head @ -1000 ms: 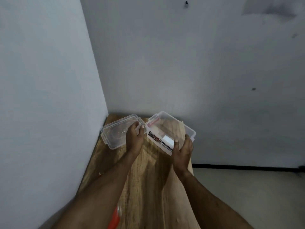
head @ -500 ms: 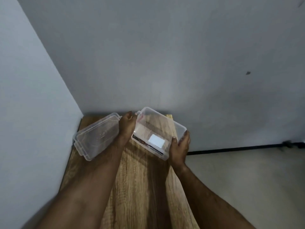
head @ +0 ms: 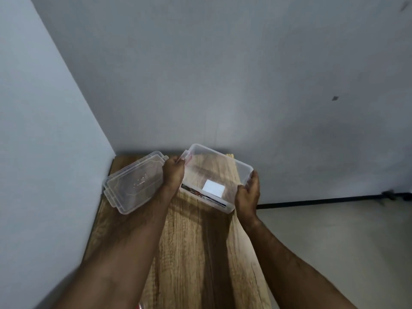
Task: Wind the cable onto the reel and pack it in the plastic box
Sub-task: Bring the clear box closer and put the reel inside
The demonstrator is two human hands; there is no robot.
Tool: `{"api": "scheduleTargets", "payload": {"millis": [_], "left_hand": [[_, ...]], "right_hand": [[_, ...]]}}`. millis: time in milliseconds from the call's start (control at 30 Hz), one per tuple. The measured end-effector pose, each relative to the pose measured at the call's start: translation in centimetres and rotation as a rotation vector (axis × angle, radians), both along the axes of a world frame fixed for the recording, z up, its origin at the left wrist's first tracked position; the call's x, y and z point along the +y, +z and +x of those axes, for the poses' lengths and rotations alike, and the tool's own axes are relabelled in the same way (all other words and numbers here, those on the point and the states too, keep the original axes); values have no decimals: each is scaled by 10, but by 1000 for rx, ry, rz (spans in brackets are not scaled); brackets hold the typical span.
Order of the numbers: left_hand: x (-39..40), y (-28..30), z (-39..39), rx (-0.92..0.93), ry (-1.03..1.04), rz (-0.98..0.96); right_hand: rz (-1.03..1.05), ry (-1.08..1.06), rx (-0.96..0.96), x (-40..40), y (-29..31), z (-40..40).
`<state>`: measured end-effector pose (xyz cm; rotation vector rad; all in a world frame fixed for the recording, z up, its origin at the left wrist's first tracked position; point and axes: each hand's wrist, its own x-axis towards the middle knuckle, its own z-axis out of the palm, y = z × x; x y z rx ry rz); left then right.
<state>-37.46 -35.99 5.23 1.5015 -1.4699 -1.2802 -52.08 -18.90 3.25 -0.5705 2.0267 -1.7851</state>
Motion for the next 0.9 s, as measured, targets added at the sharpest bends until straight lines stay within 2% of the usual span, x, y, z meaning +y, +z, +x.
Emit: {"api": "scheduleTargets", "payload": {"millis": [433,667,900], "left_hand": [[115,17,53,62,189,-60],[179,11,82,48,337,-57],[229,10,99,52,396,-34]], "right_hand": [[-29,196,62,68,30,25],[-32,335,69,105,30,37],[-17,436,65,135,25,43]]}}
